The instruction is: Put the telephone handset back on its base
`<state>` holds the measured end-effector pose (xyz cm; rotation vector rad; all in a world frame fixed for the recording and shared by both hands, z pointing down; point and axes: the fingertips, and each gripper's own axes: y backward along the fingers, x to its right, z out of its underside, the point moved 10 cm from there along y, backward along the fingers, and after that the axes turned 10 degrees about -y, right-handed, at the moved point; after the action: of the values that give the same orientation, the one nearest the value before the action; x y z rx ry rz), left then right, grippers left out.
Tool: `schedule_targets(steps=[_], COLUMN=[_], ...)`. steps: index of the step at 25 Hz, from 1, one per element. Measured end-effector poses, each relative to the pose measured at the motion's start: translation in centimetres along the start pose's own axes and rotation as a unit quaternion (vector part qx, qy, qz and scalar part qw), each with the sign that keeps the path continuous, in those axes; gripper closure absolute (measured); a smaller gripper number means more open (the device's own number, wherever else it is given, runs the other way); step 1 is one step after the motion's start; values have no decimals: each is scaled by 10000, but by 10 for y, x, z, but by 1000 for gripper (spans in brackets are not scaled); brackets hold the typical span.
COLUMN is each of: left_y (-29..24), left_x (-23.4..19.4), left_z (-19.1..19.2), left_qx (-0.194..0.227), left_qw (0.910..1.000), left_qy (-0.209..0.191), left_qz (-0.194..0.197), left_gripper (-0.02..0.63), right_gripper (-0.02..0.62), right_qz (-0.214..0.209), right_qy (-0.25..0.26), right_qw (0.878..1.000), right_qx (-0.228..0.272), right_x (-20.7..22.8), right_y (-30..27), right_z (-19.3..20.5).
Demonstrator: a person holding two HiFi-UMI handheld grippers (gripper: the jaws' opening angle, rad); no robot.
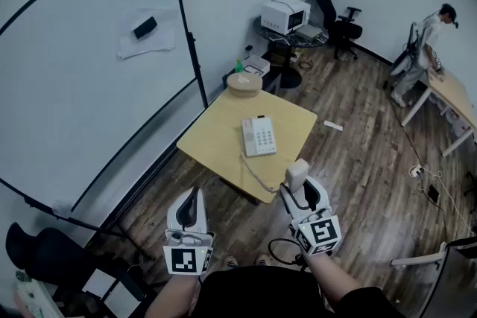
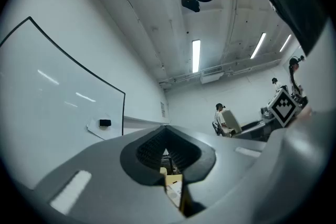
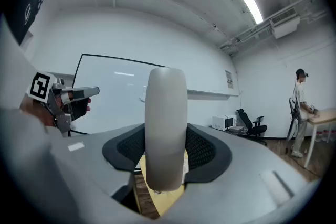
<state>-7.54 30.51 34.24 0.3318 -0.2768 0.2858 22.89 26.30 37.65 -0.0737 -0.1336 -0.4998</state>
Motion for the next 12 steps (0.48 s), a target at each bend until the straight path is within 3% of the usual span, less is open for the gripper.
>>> schedule_targets(steps=[5,12], left_y=[-2,-7], left_x=[-5,-1], left_z=[3,8], left_qx=[30,-9], left_qw=[10000,10000], left_qy=[3,6], left_qz=[70,96], left_gripper=[606,606], right_gripper=[368,368], right_qz=[-8,-26], right_qy=[75,-209], right_qw=[10000,9998], right_qx=[-21,-6], right_x=[-8,-2], right_y=[-6,-9], right_z=[2,5])
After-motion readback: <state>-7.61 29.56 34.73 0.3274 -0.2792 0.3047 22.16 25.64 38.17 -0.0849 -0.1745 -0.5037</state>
